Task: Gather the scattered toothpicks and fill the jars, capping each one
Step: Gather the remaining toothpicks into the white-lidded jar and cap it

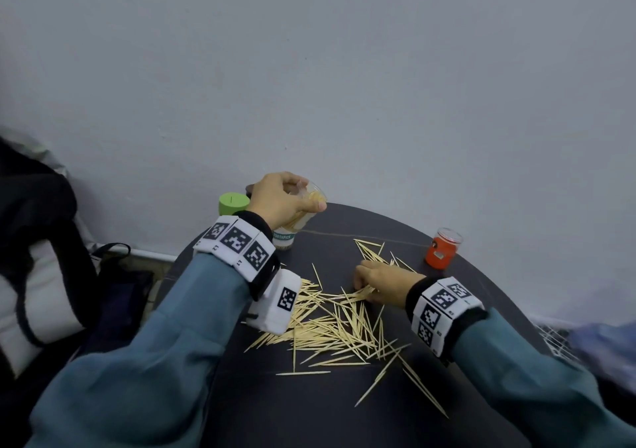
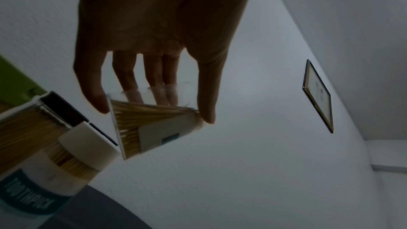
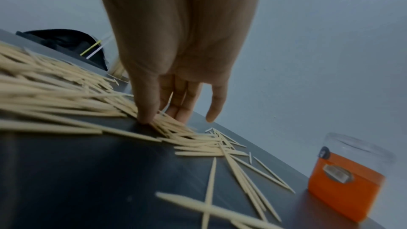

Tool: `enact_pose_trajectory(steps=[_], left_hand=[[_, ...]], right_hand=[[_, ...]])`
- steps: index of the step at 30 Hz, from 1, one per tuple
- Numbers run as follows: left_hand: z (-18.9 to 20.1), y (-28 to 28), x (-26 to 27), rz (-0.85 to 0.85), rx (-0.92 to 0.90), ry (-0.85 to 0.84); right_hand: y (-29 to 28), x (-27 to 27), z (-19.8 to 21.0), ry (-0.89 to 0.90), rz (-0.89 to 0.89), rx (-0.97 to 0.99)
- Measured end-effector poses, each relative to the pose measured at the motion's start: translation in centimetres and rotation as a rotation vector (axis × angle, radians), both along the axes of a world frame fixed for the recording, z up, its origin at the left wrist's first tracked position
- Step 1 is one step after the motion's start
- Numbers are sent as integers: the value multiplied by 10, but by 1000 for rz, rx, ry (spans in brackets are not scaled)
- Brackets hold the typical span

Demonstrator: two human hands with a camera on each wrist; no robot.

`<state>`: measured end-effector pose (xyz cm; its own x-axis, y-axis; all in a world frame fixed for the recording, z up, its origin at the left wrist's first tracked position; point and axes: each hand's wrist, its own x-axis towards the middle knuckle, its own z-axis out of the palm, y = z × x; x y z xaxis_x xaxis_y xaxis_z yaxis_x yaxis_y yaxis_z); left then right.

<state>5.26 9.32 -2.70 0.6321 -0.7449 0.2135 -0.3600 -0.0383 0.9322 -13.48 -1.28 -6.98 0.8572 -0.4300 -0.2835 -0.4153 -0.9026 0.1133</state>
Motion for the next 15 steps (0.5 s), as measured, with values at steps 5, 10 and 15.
enact_pose_trajectory(steps=[5, 10, 15], left_hand=[[-1, 0, 2, -7, 8, 11], [0, 0, 3, -18, -5, 13], [-1, -2, 4, -14, -3, 14]], right_hand=[[-2, 4, -2, -24, 22, 2], [-3, 10, -3, -2, -2, -14], [-5, 17, -7, 33, -47, -62]])
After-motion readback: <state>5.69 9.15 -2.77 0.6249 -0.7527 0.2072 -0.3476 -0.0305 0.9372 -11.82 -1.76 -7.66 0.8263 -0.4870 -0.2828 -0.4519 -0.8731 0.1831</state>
